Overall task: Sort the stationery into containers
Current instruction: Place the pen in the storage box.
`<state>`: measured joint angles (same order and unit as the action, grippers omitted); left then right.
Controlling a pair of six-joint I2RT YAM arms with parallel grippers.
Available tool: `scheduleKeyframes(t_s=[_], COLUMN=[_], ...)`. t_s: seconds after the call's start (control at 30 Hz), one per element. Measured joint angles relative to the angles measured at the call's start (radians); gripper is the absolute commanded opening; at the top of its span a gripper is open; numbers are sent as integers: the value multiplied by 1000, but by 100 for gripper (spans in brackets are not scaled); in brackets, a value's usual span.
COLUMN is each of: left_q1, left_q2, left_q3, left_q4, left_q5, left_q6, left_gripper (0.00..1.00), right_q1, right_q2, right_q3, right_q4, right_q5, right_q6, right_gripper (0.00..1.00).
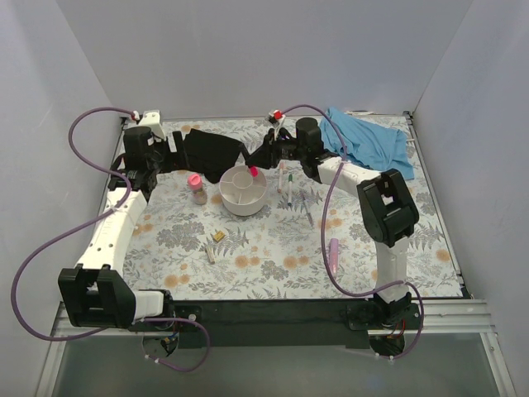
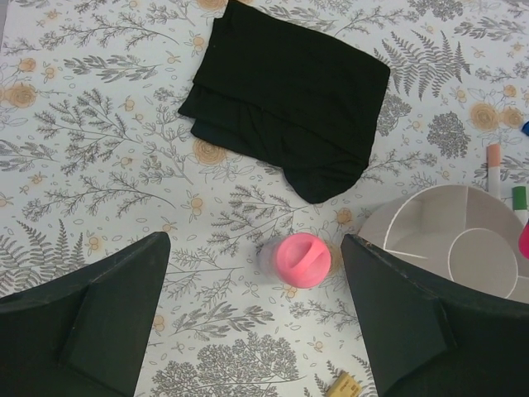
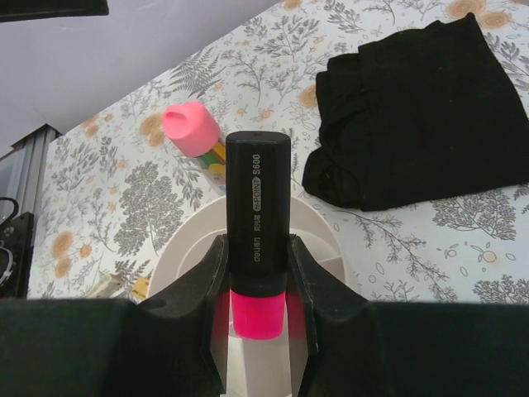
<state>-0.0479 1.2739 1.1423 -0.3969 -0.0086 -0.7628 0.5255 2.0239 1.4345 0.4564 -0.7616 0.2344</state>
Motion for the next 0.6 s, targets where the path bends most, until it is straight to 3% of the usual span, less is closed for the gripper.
scheduleKeyframes(t_s=[0.33, 0.43, 0.6], left_q1=[0, 0, 0], left_q2=[15, 16, 16], left_q3=[3, 3, 3], left_q4=[-14, -13, -6], left_q5=[-3, -3, -3], left_q6=[10, 11, 12], left_gripper=[86, 86, 85], right_q1=[-15, -15, -15], right_q2=[110, 124, 103], right_q3=[0, 0, -33], right_q4=[57, 56, 68], right_q5=[7, 11, 16], right_q6=[0, -3, -23], right_gripper=[2, 20, 36])
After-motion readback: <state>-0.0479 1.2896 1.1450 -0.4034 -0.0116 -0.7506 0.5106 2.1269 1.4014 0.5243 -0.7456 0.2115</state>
